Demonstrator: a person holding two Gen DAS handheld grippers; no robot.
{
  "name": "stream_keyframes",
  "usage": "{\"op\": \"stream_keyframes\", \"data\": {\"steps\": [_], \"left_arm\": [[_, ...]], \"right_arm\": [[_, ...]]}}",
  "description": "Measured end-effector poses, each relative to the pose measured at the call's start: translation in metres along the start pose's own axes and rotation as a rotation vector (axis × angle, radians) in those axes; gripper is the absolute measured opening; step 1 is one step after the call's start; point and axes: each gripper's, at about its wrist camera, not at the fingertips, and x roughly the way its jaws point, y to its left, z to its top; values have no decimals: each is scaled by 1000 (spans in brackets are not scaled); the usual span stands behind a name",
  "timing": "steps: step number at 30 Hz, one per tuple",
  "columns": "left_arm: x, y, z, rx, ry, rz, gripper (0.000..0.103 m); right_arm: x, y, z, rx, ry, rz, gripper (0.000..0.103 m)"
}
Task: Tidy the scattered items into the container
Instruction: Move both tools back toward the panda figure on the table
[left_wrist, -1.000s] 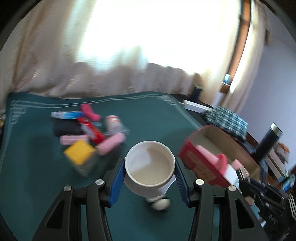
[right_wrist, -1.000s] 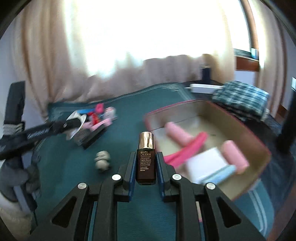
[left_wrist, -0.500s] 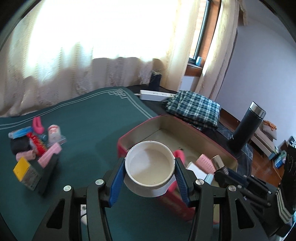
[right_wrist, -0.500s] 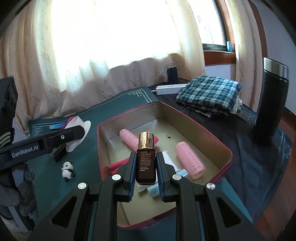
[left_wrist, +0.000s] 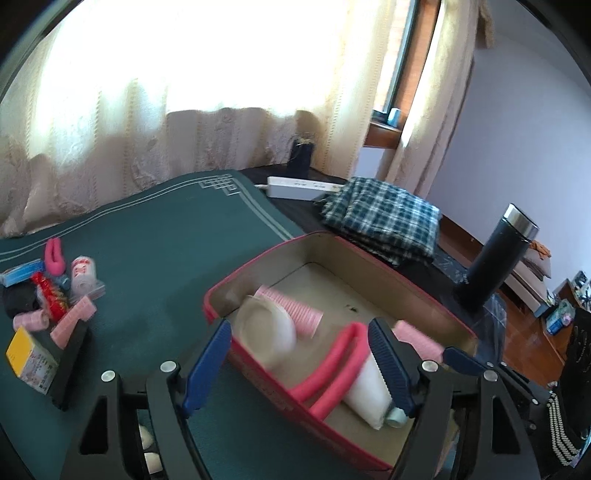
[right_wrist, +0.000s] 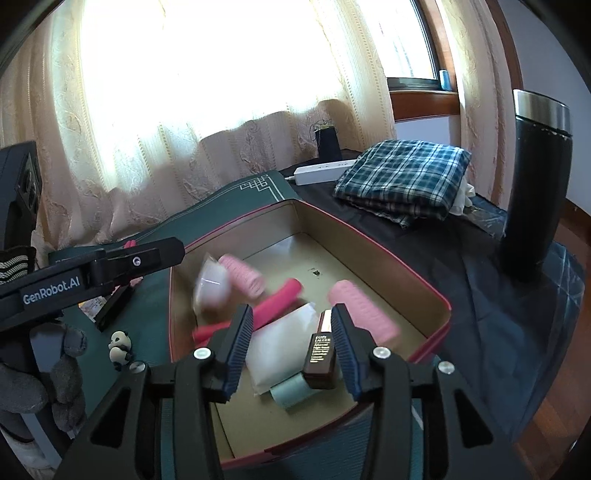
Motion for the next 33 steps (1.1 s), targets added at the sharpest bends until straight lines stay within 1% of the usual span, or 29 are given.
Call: {"op": "stream_keyframes", "data": {"steps": [8,10,13,16,20,26,30,33], "left_arm": [[-17,38,-7,-71,-14,49,78],[-24,51,-10,-94,-19,64,78],[-34,74,-16,-138,-28,92,78],[-45,100,-21,-185,-37,126,78],[-63,136,-29,-245,-59,176,78],[-83,186,-44,-322,-79,259,78],[-87,221,-56,-385,-64,316,78],[-84,239,-61,-390,-43,364,78]], "right_arm": [[-3,21,-1,-22,-8,41,48],[-5,32,-3,-40,-16,60,55],[-6,52,-5,-74,-21,94,61],[-6,75,-8,-114,-16,135,63],[-2,105,-15,-165,8,189,64],[11,147,-29,-242,56,257,70],[26,168,-39,-272,103,297,72],[38,177,-47,-281,143,311,72]]}}
